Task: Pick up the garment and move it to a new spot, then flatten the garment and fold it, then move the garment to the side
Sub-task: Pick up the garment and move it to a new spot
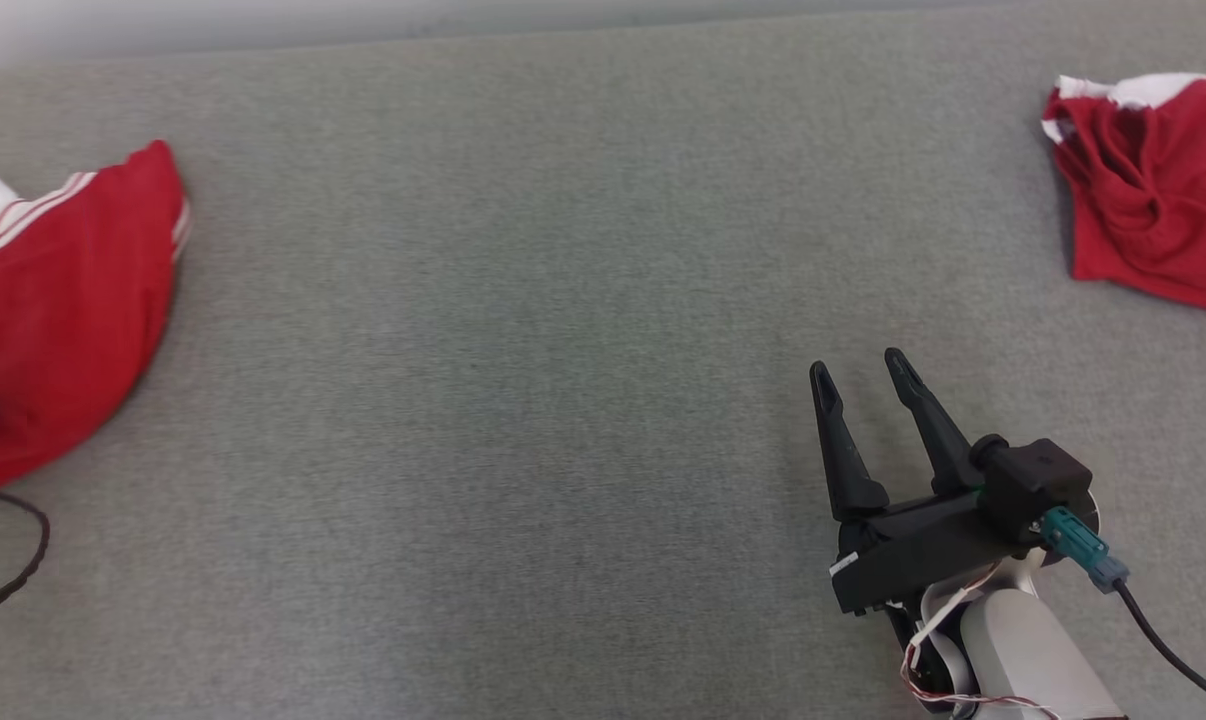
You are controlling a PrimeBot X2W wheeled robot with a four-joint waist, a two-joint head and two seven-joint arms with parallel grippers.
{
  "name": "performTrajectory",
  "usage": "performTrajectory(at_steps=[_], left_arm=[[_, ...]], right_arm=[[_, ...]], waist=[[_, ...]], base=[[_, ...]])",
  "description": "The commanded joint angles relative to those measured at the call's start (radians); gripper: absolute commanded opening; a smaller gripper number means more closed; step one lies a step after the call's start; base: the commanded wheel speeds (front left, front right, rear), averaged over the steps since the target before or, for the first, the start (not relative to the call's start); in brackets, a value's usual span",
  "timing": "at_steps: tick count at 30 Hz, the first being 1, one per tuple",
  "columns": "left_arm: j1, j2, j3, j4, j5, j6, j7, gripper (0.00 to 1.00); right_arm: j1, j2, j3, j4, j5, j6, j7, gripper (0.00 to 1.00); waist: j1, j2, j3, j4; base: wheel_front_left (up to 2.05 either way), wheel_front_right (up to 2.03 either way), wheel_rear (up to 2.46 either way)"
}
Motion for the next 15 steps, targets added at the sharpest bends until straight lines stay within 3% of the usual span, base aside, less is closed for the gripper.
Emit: performTrajectory(at_steps=[1,15], left_arm=[[-0.022,0.011,-0.007,0.035,0.002,-0.004,0.019,1.00],[-0.137,0.061,-0.028,0.312,-0.042,-0.031,0.213,1.00]], right_arm=[[-0.012,0.001,0.004,0.002,0.008,-0.001,-0.005,1.00],[-0.047,-0.003,0.018,0.011,0.011,-0.001,-0.012,1.00]], waist=[[-0.0001,-0.0001,0.031,-0.033],[-0.0001,-0.0001,0.085,-0.082]], base=[[0.00,0.00,0.00],[0.00,0.00,0.00]])
